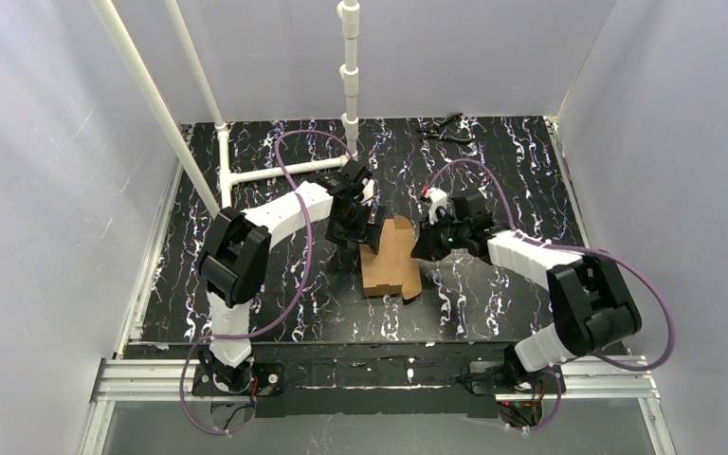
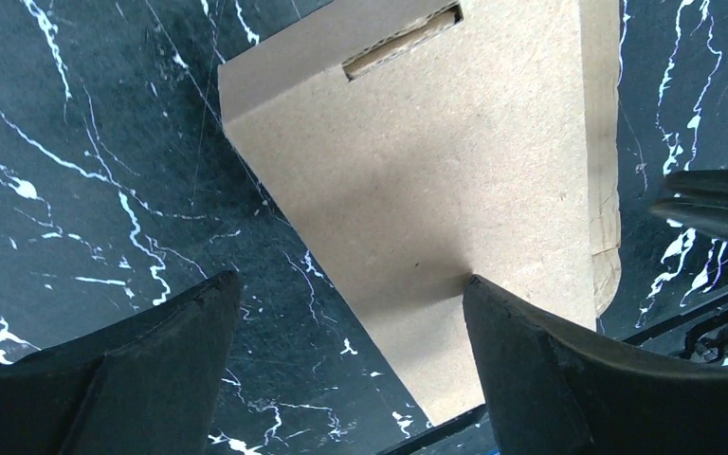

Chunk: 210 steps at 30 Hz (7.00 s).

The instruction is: Fold the paper box

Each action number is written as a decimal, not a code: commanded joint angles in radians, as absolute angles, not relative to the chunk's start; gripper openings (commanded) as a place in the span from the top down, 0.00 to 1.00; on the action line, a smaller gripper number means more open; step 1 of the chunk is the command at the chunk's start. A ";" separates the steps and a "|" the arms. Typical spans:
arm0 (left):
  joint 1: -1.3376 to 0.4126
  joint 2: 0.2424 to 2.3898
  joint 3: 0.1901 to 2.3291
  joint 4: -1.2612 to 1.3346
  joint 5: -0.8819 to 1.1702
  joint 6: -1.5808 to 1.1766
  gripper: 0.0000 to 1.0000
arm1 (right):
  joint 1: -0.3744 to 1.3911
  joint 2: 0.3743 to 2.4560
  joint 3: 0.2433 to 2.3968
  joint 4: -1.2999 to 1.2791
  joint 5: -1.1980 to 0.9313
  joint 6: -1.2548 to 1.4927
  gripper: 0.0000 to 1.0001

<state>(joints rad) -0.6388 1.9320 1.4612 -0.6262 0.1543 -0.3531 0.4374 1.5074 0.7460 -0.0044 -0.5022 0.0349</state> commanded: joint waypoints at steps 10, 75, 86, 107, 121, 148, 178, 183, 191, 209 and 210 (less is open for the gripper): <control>-0.612 1.784 1.534 -0.650 0.137 -0.316 0.05 | 0.362 1.409 0.724 0.025 -0.603 -0.131 0.76; -0.552 1.639 1.251 -0.383 0.222 -0.081 0.02 | 0.211 1.691 0.843 -0.012 -1.034 -0.241 0.14; -0.561 1.563 1.226 -0.432 -0.041 -0.319 0.74 | 0.227 1.685 0.887 0.092 -0.902 -0.154 0.61; -0.552 1.091 0.479 -0.166 0.086 -1.052 1.00 | 0.583 1.831 1.161 0.002 -0.322 -0.215 0.99; -0.552 1.324 0.662 -0.266 0.016 -0.868 1.00 | 0.660 1.681 1.008 -0.067 -0.315 -0.246 0.99; -0.551 0.975 0.757 -0.471 0.089 -0.570 0.71 | 0.561 1.552 1.019 -0.093 -0.734 -0.185 0.80; -0.549 1.488 0.805 -0.170 0.390 -0.525 0.73 | 0.519 1.560 1.043 -0.294 -0.829 -0.369 0.65; -0.549 1.486 0.790 -0.151 0.387 -0.546 0.73 | 0.391 1.353 0.794 -0.046 -0.842 -0.282 0.26; -0.549 1.471 0.771 -0.127 0.389 -0.601 0.73 | 0.270 1.319 0.483 0.350 -0.772 0.060 0.02; -0.549 1.452 0.736 -0.082 0.386 -0.681 0.73 | 0.266 1.566 0.529 0.408 -0.789 0.174 0.40; -0.549 1.451 0.735 -0.080 0.385 -0.688 0.73 | 0.270 1.565 0.529 0.409 -0.789 0.169 0.43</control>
